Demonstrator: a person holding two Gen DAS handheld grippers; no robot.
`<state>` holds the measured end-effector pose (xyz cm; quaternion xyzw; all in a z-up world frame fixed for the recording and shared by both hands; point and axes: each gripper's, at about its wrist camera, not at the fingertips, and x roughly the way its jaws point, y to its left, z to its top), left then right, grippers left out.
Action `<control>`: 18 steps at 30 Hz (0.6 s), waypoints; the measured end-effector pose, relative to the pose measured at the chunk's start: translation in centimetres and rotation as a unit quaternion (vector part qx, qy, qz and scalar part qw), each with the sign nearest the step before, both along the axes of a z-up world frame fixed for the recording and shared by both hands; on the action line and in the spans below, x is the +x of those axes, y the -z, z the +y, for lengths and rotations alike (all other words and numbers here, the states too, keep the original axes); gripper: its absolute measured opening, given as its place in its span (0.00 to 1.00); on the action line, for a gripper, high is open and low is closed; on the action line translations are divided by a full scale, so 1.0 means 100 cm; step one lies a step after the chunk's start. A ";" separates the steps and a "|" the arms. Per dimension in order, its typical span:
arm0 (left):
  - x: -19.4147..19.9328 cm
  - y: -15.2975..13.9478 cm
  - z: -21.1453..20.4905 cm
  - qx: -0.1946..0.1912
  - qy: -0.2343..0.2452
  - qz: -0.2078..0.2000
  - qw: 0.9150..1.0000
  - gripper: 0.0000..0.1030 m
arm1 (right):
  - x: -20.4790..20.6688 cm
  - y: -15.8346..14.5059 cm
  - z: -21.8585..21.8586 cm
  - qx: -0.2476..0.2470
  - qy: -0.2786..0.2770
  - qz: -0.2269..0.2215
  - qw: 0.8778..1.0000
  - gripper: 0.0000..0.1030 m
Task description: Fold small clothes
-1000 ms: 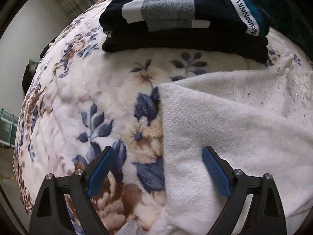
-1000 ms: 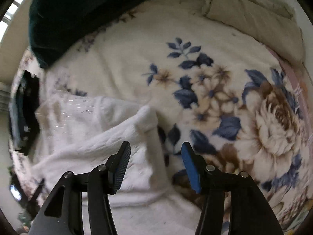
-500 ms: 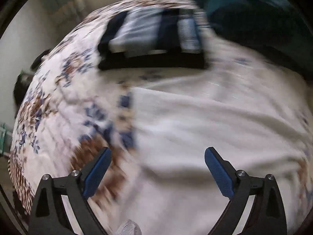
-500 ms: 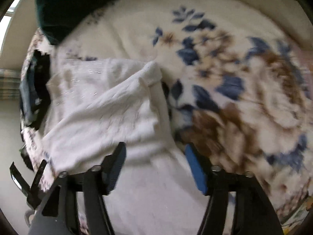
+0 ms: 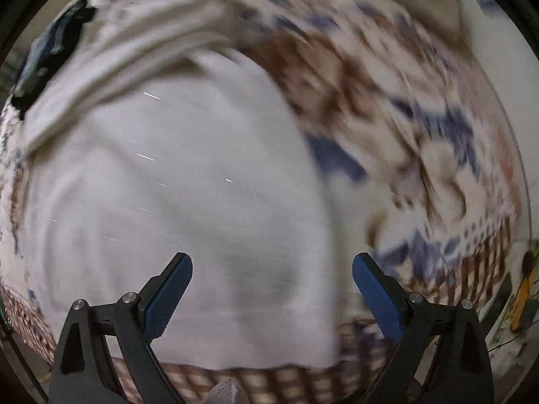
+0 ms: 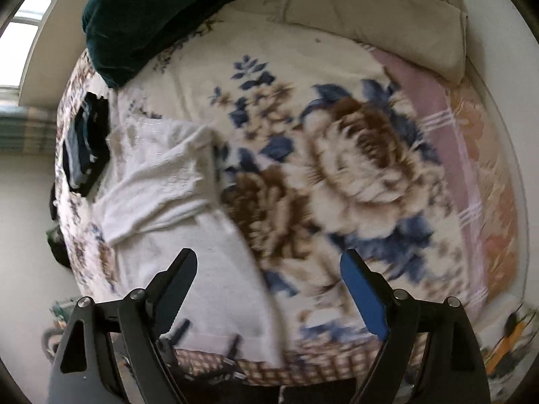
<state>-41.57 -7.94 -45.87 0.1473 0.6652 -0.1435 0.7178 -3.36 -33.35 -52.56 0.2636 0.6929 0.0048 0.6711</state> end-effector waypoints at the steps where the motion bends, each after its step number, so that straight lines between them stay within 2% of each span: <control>1: -0.004 0.012 -0.010 0.016 0.001 0.004 1.000 0.94 | 0.005 0.007 -0.006 -0.001 -0.007 0.003 1.000 0.86; 2: -0.006 0.022 -0.017 0.032 0.001 0.007 0.999 0.94 | 0.010 0.017 -0.010 0.004 -0.013 0.005 1.000 0.86; 3: -0.007 0.034 -0.020 0.051 -0.003 0.007 0.999 0.88 | 0.016 0.025 -0.012 0.007 -0.018 0.005 1.000 0.86; 4: -0.006 0.040 -0.018 0.058 -0.011 0.004 0.998 0.69 | 0.021 0.033 -0.013 0.011 -0.026 0.009 1.000 0.86; 6: 0.001 0.041 -0.007 0.044 -0.040 -0.009 0.998 0.47 | 0.036 0.052 -0.008 0.038 -0.049 0.014 0.998 0.86; 7: 0.005 0.039 -0.003 0.036 -0.048 -0.014 0.998 0.29 | 0.043 0.058 -0.004 0.044 -0.056 0.011 0.997 0.86; 9: 0.012 0.034 0.003 0.032 -0.054 -0.030 0.998 0.12 | 0.064 0.077 0.010 0.068 -0.077 0.008 0.995 0.86; 11: 0.019 0.029 0.011 0.014 -0.066 -0.030 0.997 0.10 | 0.088 0.101 0.029 0.102 -0.094 0.008 0.990 0.86; 15: 0.028 0.017 0.022 0.002 -0.083 -0.043 0.996 0.09 | 0.135 0.148 0.077 0.169 -0.127 0.013 0.977 0.86; 18: 0.035 0.007 0.027 -0.005 -0.097 -0.051 0.994 0.09 | 0.161 0.181 0.105 0.177 -0.128 0.031 0.975 0.86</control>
